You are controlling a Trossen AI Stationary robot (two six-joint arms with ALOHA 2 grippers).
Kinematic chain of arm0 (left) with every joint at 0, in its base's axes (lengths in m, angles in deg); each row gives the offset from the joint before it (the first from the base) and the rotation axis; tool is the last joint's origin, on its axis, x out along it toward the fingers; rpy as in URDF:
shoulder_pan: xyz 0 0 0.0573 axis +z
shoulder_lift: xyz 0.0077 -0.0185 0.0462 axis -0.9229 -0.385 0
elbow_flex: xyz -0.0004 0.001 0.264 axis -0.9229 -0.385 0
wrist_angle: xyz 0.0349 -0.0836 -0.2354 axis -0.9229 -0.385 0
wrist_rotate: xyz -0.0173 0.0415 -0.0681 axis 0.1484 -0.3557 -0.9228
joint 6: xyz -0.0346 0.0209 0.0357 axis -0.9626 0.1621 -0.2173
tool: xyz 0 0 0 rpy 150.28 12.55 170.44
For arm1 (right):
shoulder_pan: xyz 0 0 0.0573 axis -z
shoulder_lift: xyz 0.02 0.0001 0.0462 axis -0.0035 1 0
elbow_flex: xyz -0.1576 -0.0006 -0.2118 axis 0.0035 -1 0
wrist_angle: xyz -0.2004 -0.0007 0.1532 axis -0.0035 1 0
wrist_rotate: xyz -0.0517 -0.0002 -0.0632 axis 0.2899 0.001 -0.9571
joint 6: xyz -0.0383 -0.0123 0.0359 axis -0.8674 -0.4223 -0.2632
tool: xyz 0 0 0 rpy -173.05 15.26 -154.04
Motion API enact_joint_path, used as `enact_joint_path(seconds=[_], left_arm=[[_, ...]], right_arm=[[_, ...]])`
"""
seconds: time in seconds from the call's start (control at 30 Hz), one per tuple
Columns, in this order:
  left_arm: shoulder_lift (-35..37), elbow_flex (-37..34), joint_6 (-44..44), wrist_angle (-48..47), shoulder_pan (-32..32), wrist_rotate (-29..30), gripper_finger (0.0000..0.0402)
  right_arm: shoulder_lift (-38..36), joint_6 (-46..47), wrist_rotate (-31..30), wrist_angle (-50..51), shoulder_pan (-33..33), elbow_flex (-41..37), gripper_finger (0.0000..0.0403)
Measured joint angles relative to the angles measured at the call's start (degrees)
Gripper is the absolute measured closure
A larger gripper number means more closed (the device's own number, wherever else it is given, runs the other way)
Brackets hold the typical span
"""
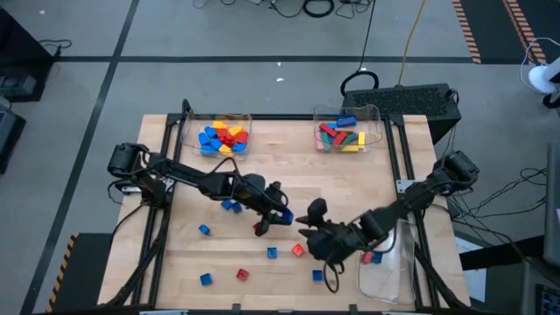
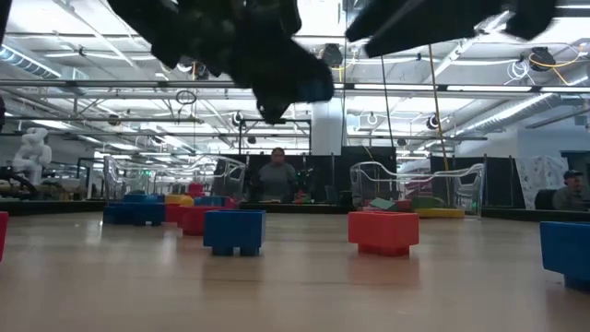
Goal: Sort blocks by size
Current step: Put the 4 stud blue game piece into the bottom transparent bin
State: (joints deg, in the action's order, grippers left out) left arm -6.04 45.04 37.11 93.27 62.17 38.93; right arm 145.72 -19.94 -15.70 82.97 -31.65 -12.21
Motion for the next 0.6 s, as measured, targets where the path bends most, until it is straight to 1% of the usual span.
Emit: enact_joint_path(seconds=[0.17, 0.27, 0.5, 0.6], left_arm=[[0.0, 1.4, 0.1, 0.3, 0.0, -0.6, 0.0263], [0.0, 2.1, 0.1, 0.3, 0.0, -1.7, 0.0263], [0.0, 3.3, 0.1, 0.4, 0.0, -2.8, 0.0263], [0.0, 3.4, 0.2, 0.4, 0.0, -3.0, 0.0263]], right_arm=[[0.0, -6.1, 0.5, -1.7, 2.1, 0.0, 0.0229], [0.0, -7.5, 3.0, -1.7, 3.1, 0.0, 0.0229], [0.1, -11.4, 3.6, -3.6, 4.2, 0.0, 0.0229], [0.1, -13.5, 5.3, -3.8, 4.5, 0.0, 0.0229]])
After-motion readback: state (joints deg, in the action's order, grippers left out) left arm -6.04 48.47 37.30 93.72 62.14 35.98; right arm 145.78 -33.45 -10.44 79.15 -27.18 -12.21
